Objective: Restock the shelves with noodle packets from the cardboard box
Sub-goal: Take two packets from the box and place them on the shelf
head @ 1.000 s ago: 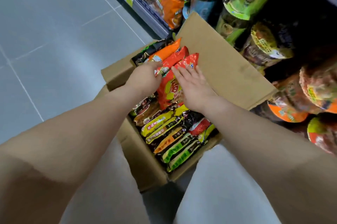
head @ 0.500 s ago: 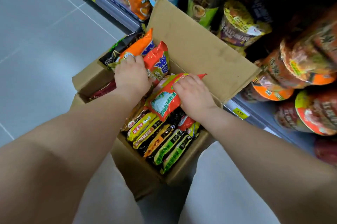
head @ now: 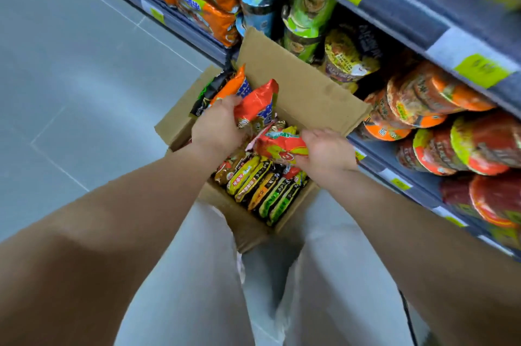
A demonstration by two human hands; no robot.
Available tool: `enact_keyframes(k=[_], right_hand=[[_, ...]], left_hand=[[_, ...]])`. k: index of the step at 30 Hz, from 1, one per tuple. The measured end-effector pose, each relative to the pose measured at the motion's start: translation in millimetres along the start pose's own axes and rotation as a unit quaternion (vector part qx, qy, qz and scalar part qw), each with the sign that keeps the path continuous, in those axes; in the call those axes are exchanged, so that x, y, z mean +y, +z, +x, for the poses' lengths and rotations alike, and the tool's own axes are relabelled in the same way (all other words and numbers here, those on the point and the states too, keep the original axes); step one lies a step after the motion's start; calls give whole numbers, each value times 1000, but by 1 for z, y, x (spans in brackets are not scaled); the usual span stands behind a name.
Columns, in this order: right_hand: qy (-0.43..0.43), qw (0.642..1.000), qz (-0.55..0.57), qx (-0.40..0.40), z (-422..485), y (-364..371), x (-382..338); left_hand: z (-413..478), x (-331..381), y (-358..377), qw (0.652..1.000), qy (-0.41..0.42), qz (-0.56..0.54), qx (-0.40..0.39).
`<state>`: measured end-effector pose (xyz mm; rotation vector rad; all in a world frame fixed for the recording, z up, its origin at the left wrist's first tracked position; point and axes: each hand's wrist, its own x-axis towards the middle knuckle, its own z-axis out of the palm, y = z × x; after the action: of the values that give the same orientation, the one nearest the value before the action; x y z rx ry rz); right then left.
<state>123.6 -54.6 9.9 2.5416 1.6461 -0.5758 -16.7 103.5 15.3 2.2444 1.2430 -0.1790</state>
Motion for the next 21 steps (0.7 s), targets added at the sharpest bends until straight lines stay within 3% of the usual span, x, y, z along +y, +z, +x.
enact_keyframes(k=[4, 12, 21], right_hand=[[50, 998, -6, -38, -45, -91, -21], [66, 998, 6, -16, -147, -263, -52], [27, 999, 17, 5, -191, -311, -87]], left_hand=[[-64, 32, -85, 1000, -14, 6, -25], [-201, 92, -234, 999, -50, 0, -4], [-297, 84, -272, 977, -142, -90, 129]])
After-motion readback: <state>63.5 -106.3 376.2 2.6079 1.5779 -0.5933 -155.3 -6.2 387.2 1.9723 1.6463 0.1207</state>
